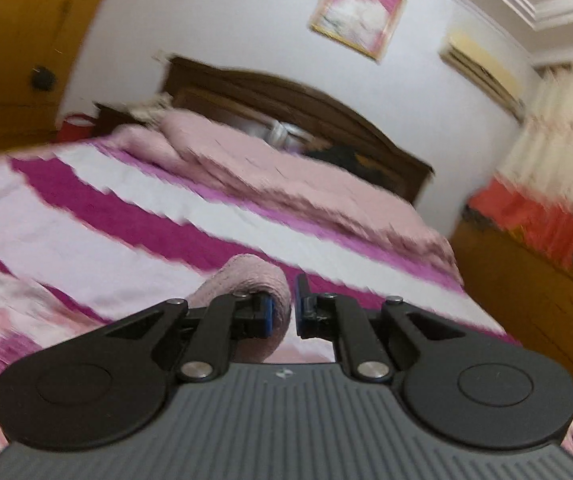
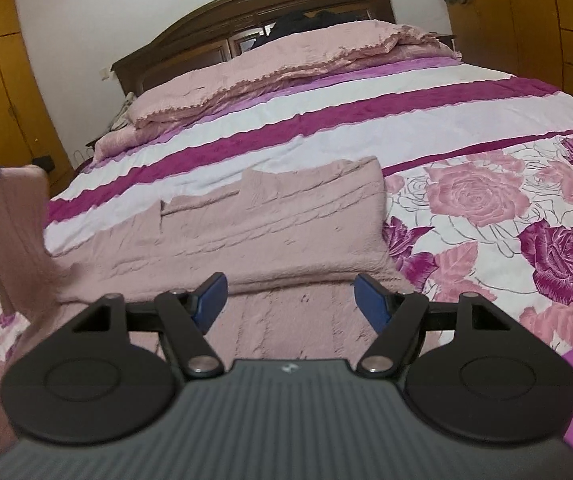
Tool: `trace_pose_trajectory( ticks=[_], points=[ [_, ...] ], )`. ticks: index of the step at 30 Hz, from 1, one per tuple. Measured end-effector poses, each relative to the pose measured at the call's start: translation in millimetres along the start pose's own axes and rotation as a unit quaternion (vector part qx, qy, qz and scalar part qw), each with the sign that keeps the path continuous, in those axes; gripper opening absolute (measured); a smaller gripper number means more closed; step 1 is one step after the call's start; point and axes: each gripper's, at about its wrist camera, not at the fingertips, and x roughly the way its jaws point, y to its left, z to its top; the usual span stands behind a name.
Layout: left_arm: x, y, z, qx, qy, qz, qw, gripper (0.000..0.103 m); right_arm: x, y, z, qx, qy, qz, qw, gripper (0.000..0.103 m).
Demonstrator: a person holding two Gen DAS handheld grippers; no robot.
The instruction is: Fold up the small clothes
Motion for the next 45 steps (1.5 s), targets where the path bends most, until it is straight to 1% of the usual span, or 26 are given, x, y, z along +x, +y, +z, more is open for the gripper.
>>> trace_pose_trajectory(
  ticks=[3,7,9,11,14,15,17,19,21,23,25,27,28,31,32,35,38,41,45],
  points=[
    [22.3,-28.8,-26.6,0.006,0.032,-0.022,0.9992,0.011,1.0,-7.2,-2.0,0.007,0.001,-0.007,1.0,0.072],
    [49.6,-64.6,-66.6,0.03,0.08,-0.039,0.9956,0.011,4.3,-19.3,-5.8,0.024,0.006,-0.016,1.0,0.072],
    [59.0,-76.1,-86.4,0.046,0.097,-0.04,0.9934,0.011,5.9,-24.1,-8.5,0.028,0.009,-0.025,0.999,0.072],
    [69.4,-83.1,-105.1,0.06,0.119,-0.039,0.9903,0.011,7.6,-28.6,-12.7,0.032,0.011,-0.032,0.999,0.072],
    [93.5,-80.6,-130.4,0.05,0.166,-0.041,0.9839,0.011,11.2,-35.7,-19.9,0.048,0.023,-0.03,0.998,0.072],
    [100.4,-78.5,-137.2,0.046,0.182,-0.036,0.9816,0.012,11.8,-37.2,-22.2,0.051,0.025,-0.029,0.998,0.072],
    [108.2,-77.5,-149.6,0.045,0.205,-0.028,0.9773,0.012,11.4,-38.7,-25.4,0.052,0.023,-0.027,0.998,0.072],
    [113.6,-74.4,-154.8,0.046,0.217,-0.026,0.9748,0.013,10.8,-39.6,-26.2,0.053,0.021,-0.025,0.998,0.072],
    [109.1,-73.1,-153.8,0.048,0.22,-0.034,0.9737,0.014,10.5,-40.3,-26.3,0.056,0.019,-0.023,0.998,0.072],
    [105.5,-69.1,-152.2,0.04,0.227,-0.05,0.9717,0.024,8.7,-41.1,-27.0,0.06,0.016,-0.019,0.998,0.072],
    [96.6,-65.1,-150.3,0.024,0.233,-0.057,0.9704,0.043,8.0,-41.2,-26.6,0.061,0.015,-0.019,0.998,0.072],
    [85.0,-63.8,-142.4,0.014,0.237,-0.058,0.9697,0.052,6.9,-40.3,-25.7,0.059,0.014,-0.02,0.998,0.072],
    [78.0,-62.7,-140.1,0.015,0.238,-0.057,0.9694,0.054,6.0,-39.6,-25.4,0.058,0.013,-0.02,0.998,0.072],
    [62.2,-62.9,-133.3,0.029,0.247,-0.051,0.9673,0.057,3.1,-36.2,-24.4,0.053,0.011,-0.021,0.998,0.072],
    [57.7,-62.4,-131.6,0.037,0.249,-0.044,0.9669,0.057,2.1,-34.6,-23.8,0.052,0.011,-0.022,0.998,0.072],
    [39.7,-61.1,-126.1,0.076,0.239,-0.003,0.9679,0.057,-1.2,-28.9,-21.5,0.045,0.01,-0.02,0.999,0.072],
    [23.0,-51.4,-119.6,0.102,0.233,0.021,0.967,0.057,-4.0,-20.0,-17.6,0.029,0.011,-0.015,0.999,0.072],
    [6.1,-33.8,-110.7,0.094,0.229,0.034,0.9684,0.057,-4.9,-6.5,-12.5,0.013,0.015,-0.005,1.0,0.072],
    [-13.4,-3.1,-98.7,0.07,0.229,0.076,0.968,0.057,-2.7,19.8,-4.3,-0.009,0.029,0.022,0.999,0.072]
  ],
)
